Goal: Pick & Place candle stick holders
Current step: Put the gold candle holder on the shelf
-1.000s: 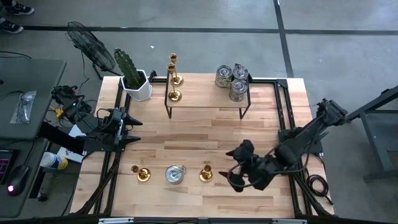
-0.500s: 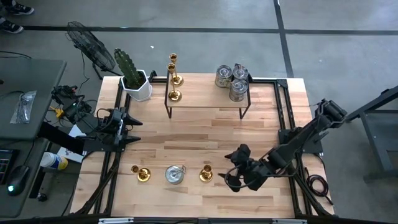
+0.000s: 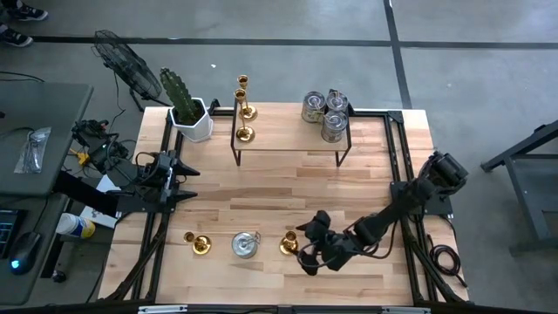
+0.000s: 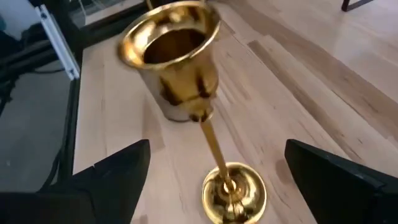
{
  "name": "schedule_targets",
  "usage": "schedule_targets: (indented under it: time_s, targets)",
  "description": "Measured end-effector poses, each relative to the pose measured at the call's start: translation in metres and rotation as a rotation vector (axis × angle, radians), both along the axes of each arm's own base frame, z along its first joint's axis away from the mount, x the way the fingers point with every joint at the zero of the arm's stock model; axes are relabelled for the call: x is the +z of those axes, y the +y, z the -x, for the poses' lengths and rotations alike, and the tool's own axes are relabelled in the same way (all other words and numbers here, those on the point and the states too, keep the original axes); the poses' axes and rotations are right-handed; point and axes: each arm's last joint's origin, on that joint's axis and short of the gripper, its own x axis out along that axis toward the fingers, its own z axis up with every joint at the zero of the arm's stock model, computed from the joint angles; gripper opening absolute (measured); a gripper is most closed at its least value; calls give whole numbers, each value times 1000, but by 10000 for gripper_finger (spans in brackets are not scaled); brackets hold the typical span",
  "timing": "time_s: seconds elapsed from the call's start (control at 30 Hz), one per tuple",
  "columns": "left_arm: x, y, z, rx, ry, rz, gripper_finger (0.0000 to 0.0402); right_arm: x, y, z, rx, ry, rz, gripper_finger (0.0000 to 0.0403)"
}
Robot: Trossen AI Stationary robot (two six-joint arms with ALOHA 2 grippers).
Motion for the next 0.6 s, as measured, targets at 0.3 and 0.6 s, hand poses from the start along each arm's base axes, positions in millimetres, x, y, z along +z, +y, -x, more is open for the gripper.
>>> schedule_targets:
  time_s: [0.3, 0.6]
  targets:
    - [0, 0, 0, 0, 0, 0, 342, 3, -10, -13, -45, -73, 18, 327]
    - [0, 0, 0, 0, 0, 1, 342, 6, -12, -16, -40, -99, 24, 298]
